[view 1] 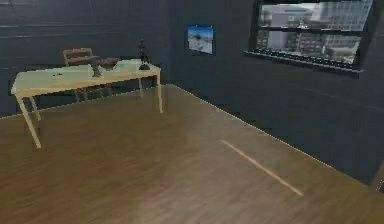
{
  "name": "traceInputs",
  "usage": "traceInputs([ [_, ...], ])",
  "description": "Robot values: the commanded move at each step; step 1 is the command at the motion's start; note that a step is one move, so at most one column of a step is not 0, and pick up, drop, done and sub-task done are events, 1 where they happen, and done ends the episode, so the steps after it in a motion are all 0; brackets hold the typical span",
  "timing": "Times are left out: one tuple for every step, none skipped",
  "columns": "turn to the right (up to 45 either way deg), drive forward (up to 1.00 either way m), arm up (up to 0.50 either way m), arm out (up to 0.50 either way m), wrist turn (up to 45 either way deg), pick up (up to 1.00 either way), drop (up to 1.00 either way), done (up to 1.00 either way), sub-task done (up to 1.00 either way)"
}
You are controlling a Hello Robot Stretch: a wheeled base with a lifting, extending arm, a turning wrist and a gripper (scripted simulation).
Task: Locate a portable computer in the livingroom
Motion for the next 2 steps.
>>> traceInputs([
  [-33.0, 0.00, 0.00, 0.00, 0.0, 0.00, 0.00, 0.00, 0.00],
  [0.0, 1.00, 0.00, 0.00, 0.0, 0.00, 0.00, 0.00, 0.00],
])
